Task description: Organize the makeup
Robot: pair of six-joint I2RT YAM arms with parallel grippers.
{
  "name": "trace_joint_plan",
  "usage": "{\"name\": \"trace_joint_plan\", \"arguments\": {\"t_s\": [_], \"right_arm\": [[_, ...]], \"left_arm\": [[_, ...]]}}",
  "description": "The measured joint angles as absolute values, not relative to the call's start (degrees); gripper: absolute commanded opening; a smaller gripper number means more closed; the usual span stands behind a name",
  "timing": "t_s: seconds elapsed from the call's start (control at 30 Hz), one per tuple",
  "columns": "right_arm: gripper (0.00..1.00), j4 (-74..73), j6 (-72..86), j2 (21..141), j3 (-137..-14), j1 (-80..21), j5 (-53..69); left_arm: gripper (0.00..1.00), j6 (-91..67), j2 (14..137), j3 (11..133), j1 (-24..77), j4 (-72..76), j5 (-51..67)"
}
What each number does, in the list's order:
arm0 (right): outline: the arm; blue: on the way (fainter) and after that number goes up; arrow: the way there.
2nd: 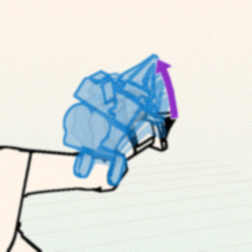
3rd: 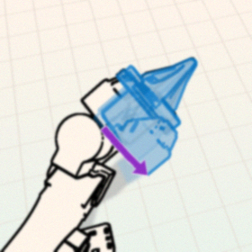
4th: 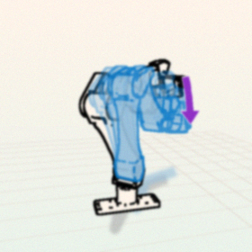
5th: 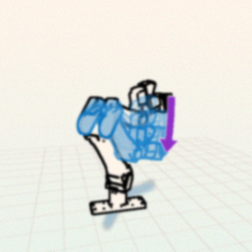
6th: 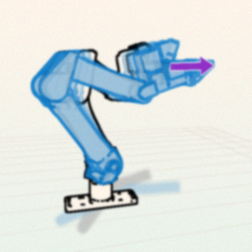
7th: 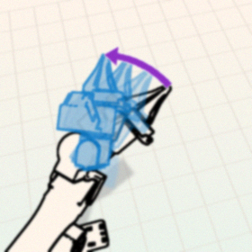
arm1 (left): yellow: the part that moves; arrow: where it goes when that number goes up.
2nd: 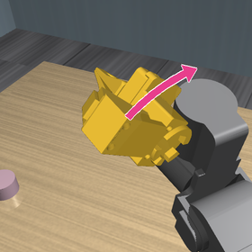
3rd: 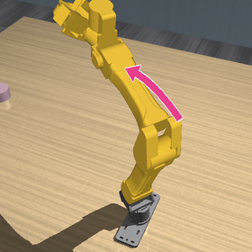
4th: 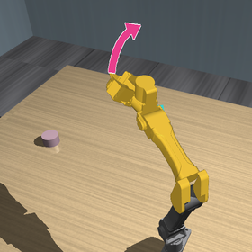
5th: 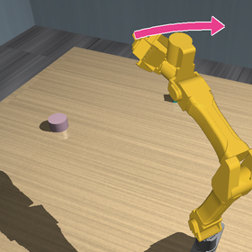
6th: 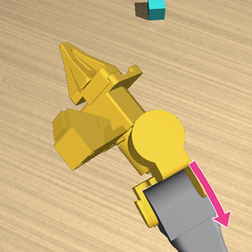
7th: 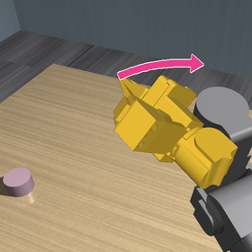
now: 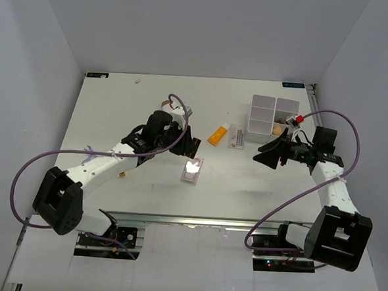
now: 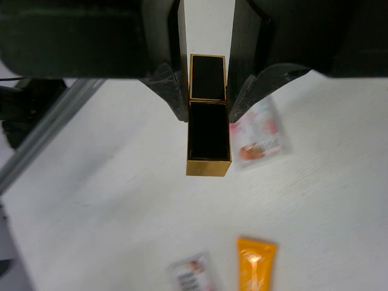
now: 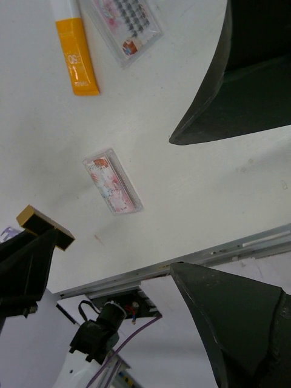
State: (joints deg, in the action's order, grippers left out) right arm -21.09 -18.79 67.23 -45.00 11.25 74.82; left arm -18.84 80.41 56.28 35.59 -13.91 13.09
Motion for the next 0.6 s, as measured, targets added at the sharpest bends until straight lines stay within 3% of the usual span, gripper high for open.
{"name": "trace_joint_plan", "arguments": {"t_s": [0.23, 0.6], "right_arm": [[0.87, -12.56, 0.79, 73.84, -43.7, 8.58, 67.41], [0.84, -6.28, 14.94, 74.69, -42.01, 6.18, 61.26]], "left_arm": [[0.13, -23.87, 84.37, 54.68, 41.44, 1.91, 20.44], [0.13, -23.52, 98.62, 65.63, 48.4, 5.03, 20.38]]}}
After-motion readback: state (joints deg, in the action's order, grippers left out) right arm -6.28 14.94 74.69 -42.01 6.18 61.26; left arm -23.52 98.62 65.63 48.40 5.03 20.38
